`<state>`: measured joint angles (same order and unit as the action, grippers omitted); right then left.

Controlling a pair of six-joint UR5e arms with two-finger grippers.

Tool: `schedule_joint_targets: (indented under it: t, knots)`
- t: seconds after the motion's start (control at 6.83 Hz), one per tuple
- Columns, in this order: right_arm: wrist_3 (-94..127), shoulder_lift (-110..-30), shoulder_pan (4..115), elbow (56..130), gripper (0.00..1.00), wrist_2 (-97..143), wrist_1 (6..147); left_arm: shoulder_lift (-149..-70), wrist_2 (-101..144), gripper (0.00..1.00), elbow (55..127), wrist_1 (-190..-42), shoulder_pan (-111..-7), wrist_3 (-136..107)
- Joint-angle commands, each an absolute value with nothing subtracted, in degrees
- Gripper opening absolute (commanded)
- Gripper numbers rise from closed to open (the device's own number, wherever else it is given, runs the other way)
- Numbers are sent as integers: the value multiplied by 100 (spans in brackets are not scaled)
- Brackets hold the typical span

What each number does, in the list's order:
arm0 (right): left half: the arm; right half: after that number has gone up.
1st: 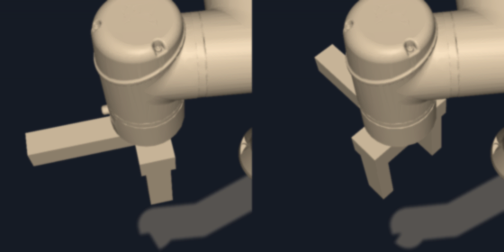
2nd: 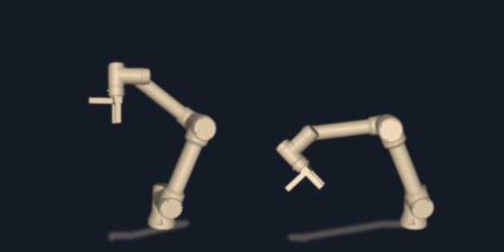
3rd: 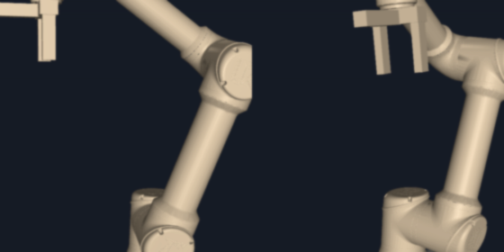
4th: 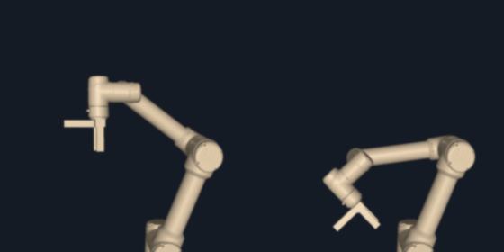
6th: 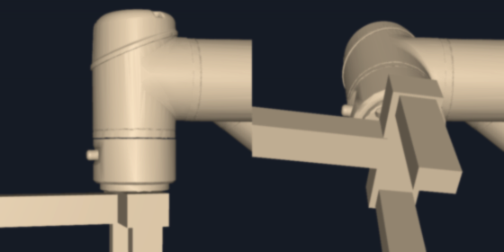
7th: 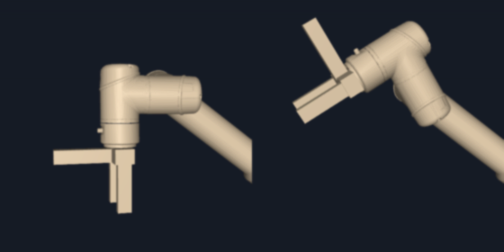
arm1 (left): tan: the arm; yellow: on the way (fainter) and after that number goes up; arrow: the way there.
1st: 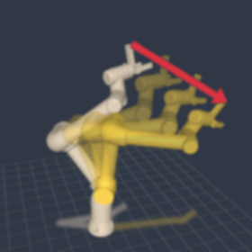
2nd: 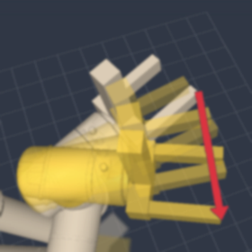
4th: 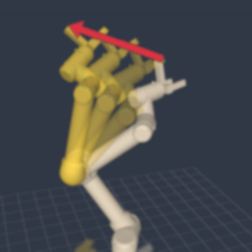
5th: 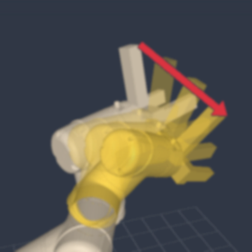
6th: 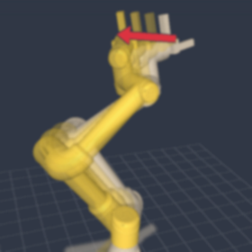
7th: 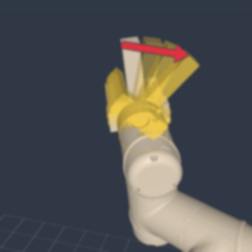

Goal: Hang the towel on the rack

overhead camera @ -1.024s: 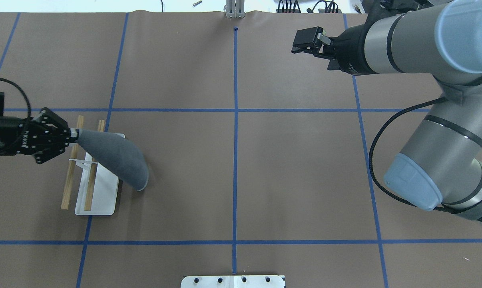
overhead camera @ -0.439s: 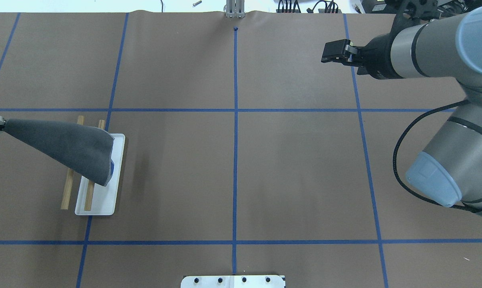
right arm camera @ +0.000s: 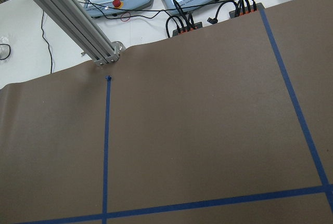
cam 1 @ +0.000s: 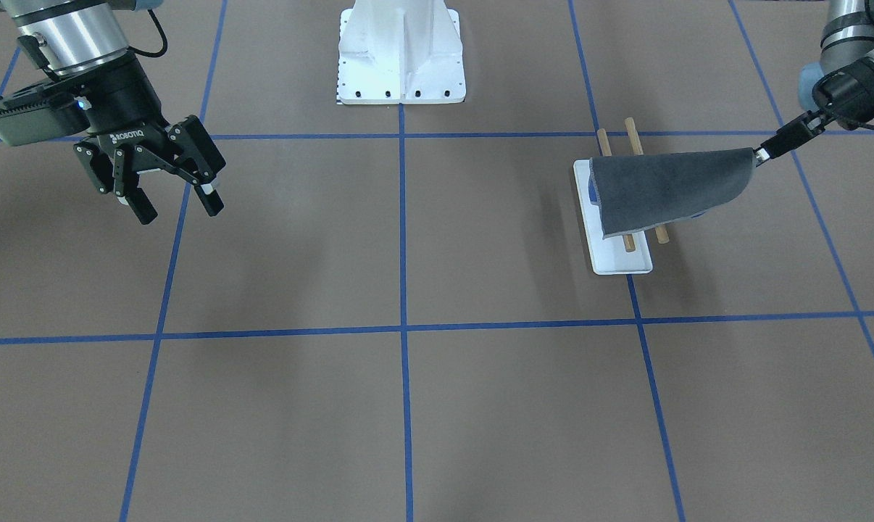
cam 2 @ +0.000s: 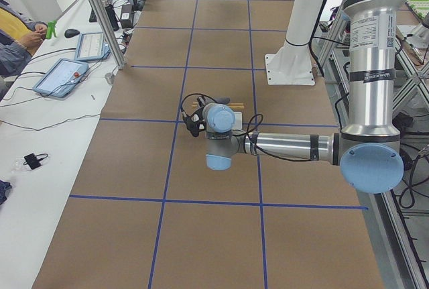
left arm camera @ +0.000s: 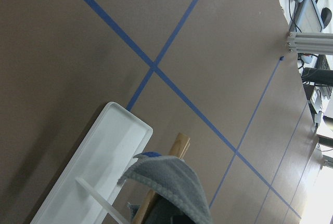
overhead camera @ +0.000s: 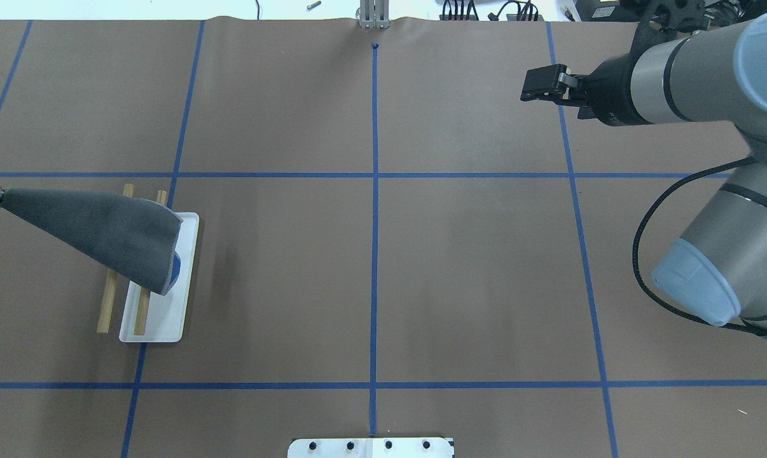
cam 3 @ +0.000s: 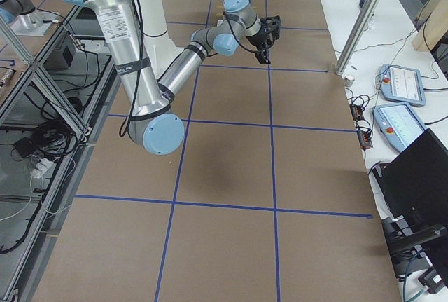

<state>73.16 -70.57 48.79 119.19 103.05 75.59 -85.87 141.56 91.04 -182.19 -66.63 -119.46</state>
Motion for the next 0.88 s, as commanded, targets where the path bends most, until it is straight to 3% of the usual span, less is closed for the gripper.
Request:
schedule_joint_targets:
  t: [0.0, 0.44, 0.73]
  knots:
    - [7313, -7267, 4956, 11918, 100, 10423, 7559, -8587, 14115, 98, 9079, -18220, -6680, -11953]
    - [6641, -7793, 5561, 11918, 100, 11177, 7559, -8543, 13861, 98, 8887, -18159, -7029, -11657]
    - [5394, -8521, 6158, 11900, 100, 11826, 7567, -8543, 13860, 98, 8257, -18036, -7644, -9724]
